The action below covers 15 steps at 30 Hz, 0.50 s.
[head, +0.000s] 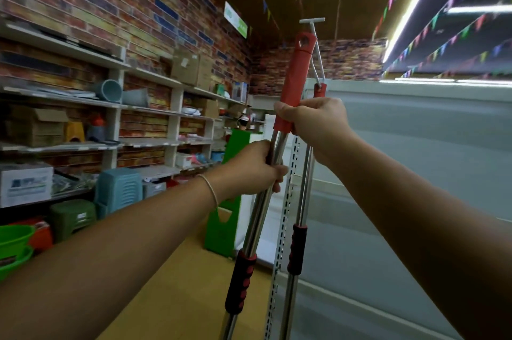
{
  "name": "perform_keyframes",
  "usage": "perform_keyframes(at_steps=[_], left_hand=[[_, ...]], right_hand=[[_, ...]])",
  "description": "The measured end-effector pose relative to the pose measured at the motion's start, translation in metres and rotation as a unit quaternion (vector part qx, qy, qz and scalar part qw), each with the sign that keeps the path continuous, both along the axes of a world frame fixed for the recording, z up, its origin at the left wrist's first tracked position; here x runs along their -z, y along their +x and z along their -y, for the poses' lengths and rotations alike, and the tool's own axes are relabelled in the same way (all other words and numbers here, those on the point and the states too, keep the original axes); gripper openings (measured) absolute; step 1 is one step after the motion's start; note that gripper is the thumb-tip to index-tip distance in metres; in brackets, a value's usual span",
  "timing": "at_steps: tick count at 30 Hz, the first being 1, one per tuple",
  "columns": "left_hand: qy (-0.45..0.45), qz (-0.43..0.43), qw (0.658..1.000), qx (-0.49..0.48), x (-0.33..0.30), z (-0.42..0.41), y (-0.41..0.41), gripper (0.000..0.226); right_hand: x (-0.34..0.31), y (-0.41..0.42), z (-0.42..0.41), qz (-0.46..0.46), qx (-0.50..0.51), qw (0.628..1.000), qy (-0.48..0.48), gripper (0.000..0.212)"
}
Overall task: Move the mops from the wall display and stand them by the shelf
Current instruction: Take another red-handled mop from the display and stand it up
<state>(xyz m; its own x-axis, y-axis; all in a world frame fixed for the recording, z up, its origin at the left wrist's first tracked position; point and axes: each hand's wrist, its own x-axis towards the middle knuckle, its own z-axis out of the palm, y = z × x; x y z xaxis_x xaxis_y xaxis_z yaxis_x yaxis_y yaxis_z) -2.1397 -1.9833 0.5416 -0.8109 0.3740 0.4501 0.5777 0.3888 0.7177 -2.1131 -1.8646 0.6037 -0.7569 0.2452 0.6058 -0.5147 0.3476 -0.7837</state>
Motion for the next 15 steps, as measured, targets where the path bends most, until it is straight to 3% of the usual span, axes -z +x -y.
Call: perform_keyframes(at_steps=[15], left_hand=[[0.004, 0.017, 0.999, 0.045, 0.004, -0.021, -0.033, 0.014]], right_hand=[[0.003, -0.027, -0.015, 0.024, 0.073, 0.997, 0.012, 0.022]])
